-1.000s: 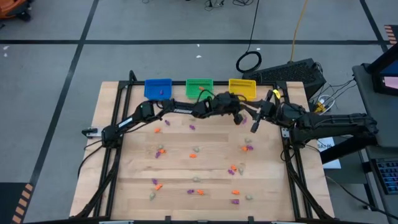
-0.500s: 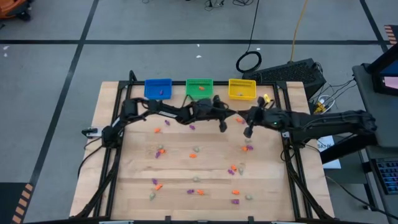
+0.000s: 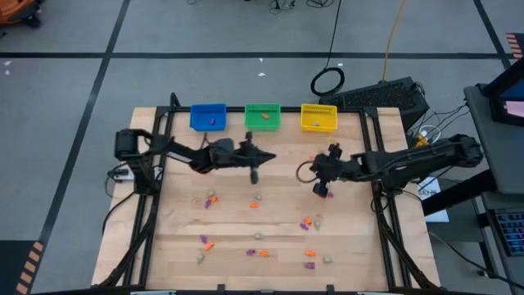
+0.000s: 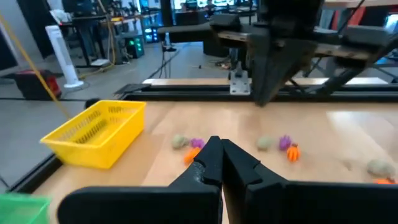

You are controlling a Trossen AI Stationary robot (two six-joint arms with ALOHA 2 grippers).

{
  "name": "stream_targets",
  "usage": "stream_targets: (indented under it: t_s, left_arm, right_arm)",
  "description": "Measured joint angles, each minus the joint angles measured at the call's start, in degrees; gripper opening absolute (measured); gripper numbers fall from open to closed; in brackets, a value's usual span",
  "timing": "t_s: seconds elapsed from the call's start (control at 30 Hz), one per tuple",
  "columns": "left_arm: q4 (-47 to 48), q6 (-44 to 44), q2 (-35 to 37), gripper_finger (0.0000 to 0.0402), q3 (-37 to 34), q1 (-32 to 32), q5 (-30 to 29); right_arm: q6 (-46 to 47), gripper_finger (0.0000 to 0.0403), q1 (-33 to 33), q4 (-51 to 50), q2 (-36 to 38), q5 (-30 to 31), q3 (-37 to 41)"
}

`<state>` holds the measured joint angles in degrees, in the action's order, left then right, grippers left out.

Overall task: Sort Halloween decoration
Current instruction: Put the orange skeleton toy into the green basket

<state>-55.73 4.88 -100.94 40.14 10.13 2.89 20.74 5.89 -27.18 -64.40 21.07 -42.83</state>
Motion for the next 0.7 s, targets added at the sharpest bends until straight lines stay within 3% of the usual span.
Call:
stream_targets:
  t_s: [0.23, 0.47, 0.7]
  left_arm:
    - [-9.4, -0.1, 3.9, 0.0000, -11.2, -0.2, -0.4]
    - [-15.0, -1.2, 6.1, 0.0000, -18.5, -0.2, -0.3]
    - [-21.4, -1.5, 7.2, 0.0000, -25.5, 0.0, 0.0]
  right_arm:
    - [13.5, 0.0015, 5.8, -9.7, -9.4, -5.5, -6.8]
    - [29.9, 0.0054, 12.0, -10.8, -16.0, -12.5, -7.5]
    - [40.2, 0.0103, 16.9, -5.7, -21.4, -13.7, -7.5]
